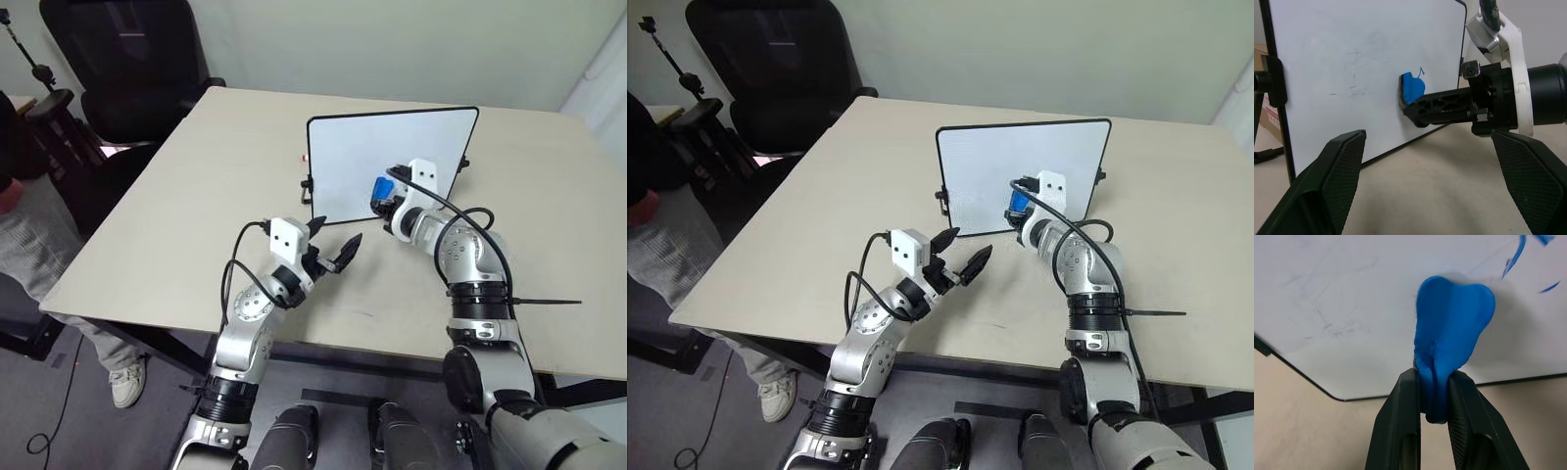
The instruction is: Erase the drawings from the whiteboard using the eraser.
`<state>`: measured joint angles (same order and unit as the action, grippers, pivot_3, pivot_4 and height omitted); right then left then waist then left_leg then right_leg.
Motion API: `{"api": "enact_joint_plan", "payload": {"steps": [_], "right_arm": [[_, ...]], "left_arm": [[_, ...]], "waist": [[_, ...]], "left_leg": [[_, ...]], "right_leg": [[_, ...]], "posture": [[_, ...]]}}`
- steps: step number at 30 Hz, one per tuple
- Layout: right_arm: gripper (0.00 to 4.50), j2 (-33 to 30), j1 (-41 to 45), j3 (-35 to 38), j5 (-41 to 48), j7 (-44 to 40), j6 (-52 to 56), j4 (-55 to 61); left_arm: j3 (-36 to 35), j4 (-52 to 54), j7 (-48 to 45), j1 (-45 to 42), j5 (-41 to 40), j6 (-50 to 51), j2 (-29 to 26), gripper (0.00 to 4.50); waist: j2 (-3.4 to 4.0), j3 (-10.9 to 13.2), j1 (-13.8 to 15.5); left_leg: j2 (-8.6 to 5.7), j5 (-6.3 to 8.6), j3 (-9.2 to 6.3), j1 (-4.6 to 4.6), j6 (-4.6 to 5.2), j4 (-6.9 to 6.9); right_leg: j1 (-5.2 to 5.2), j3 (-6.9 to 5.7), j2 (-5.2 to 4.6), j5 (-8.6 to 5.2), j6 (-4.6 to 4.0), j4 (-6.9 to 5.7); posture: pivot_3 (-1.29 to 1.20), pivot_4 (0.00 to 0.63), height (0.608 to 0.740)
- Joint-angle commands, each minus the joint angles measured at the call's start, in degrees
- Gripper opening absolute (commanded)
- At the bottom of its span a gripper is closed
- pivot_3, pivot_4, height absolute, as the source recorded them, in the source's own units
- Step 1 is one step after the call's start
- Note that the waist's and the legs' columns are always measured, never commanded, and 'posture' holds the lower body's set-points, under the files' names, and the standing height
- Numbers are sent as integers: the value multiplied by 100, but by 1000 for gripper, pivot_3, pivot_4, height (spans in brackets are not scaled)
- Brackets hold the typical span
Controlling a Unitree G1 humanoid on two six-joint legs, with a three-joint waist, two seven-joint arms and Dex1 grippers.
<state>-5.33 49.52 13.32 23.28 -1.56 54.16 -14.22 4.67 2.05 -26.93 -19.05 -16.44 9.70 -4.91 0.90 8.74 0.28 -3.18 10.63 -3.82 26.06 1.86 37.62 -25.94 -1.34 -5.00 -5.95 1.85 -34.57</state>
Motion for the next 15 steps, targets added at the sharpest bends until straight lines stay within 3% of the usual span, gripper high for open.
{"api": "enact_joint_plan", "payload": {"steps": [1, 7, 15], "right_arm": [[417, -182, 363, 412, 4, 208, -364, -109], [417, -297, 516, 692, 66, 292, -594, -299], [417, -197, 503, 586, 7, 325, -558, -359]], "left_arm": [[-29, 106, 3, -66, -27, -113, 35, 4500], [-31, 81, -14, -83, -16, -122, 42, 4500], [-32, 122, -10, -72, -11, -102, 44, 4500]], "waist": [[0, 0, 13], [0, 0, 44], [0, 0, 46]], "left_leg": [[0, 0, 0, 0, 0, 0], [0, 0, 0, 0, 0, 0], [0, -1, 0, -2, 0, -2]], "right_leg": [[0, 0, 0, 2, -4, 0], [1, 0, 0, 15, -24, -1], [0, 0, 0, -10, 16, -6]], "posture": [[0, 150, 740], [0, 150, 740], [0, 150, 740]]}}
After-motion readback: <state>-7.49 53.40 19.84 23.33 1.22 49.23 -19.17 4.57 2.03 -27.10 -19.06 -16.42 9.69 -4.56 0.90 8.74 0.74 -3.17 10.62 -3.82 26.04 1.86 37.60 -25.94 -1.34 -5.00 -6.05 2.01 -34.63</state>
